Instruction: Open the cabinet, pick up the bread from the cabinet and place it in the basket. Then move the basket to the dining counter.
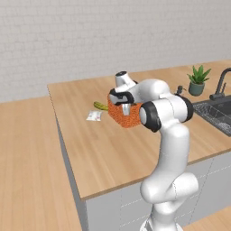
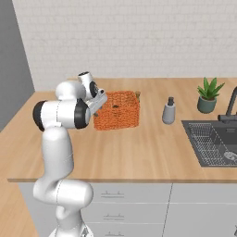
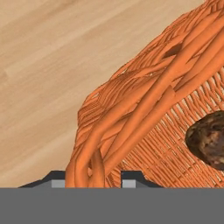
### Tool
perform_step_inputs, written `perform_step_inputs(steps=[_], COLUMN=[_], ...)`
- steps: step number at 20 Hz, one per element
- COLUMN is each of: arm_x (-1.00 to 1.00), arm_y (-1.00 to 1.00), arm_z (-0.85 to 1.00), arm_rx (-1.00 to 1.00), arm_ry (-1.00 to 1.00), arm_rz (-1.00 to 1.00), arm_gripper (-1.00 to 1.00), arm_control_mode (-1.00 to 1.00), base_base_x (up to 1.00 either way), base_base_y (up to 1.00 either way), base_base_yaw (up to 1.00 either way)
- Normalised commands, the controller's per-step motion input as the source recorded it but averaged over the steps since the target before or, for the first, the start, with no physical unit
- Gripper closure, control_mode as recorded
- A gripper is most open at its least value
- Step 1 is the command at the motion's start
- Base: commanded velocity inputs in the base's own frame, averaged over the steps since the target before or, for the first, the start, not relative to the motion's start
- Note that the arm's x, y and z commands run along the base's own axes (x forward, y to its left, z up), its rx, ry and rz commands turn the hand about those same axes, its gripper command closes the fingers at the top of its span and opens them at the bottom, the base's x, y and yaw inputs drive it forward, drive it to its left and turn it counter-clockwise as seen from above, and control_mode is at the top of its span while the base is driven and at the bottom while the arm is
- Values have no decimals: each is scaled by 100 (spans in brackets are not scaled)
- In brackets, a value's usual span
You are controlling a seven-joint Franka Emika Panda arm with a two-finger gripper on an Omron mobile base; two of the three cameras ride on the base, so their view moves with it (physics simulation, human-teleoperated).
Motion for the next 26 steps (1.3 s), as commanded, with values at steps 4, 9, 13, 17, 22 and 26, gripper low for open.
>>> perform_step_inputs(steps=[4,9,13,17,22,26], arm_x=[0,-10,-22,-19,-87,-100], arm_y=[0,0,-3,-5,-12,0], arm_z=[-23,2,34,65,47,10], arm_rx=[0,0,0,2,11,19], arm_ry=[0,0,0,-1,-6,-11], arm_rz=[-1,-3,-3,-1,-3,-26], arm_gripper=[-100,-100,-100,-100,-100,-100], arm_control_mode=[-100,-100,-100,-100,-100,-100], base_base_x=[0,0,0,0,0,0], base_base_y=[0,0,0,0,0,0], base_base_yaw=[0,0,0,0,0,0])
